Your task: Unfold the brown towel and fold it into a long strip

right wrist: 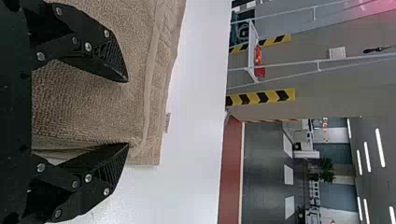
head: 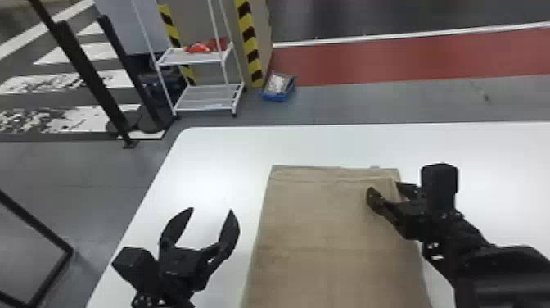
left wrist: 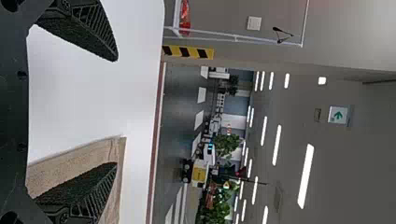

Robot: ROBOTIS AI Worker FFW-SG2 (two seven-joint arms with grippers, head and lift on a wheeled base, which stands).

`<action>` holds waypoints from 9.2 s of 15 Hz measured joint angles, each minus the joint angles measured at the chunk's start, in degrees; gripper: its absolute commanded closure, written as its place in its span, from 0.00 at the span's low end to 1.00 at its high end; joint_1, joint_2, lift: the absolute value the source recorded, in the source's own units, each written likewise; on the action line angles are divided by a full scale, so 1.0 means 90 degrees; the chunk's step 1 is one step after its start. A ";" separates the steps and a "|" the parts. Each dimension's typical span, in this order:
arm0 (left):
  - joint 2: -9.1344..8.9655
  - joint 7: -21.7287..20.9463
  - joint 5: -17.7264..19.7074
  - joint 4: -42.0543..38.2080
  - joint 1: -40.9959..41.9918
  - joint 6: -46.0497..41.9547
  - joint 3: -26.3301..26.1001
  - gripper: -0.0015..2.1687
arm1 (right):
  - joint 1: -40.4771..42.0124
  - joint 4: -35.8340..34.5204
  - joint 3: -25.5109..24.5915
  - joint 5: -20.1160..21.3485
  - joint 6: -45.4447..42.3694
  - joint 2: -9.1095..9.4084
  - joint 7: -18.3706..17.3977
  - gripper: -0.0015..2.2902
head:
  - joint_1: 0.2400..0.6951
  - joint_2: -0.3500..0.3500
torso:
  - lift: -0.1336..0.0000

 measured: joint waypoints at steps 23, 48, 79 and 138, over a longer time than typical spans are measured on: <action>0.0109 -0.0201 0.0914 -0.0257 -0.0178 0.0986 0.1759 0.04 | 0.1839 -0.3486 0.3210 0.1912 0.2022 -0.0532 0.0602 0.00 | 1.00 1.00 | 0.13; 0.0087 -0.5910 -0.4224 -0.1347 0.0038 0.1460 0.0543 0.13 | 0.4336 -0.5152 -0.5830 -0.3066 0.0442 0.0000 0.1912 0.03 | 1.00 0.00 | 0.13; 0.0281 -0.5699 -0.4815 -0.1259 -0.0223 0.0936 -0.0221 0.88 | 0.0238 -0.2793 -0.2083 0.0533 0.3215 0.0000 0.2045 0.05 | 1.00 0.35 | 0.14; 0.0842 -0.3565 -0.3858 -0.0495 -0.1825 0.2570 -0.0418 0.88 | 0.2382 -0.3619 -0.2507 0.9231 -0.1327 -0.1074 0.6606 0.14 | 1.00 0.16 | 0.14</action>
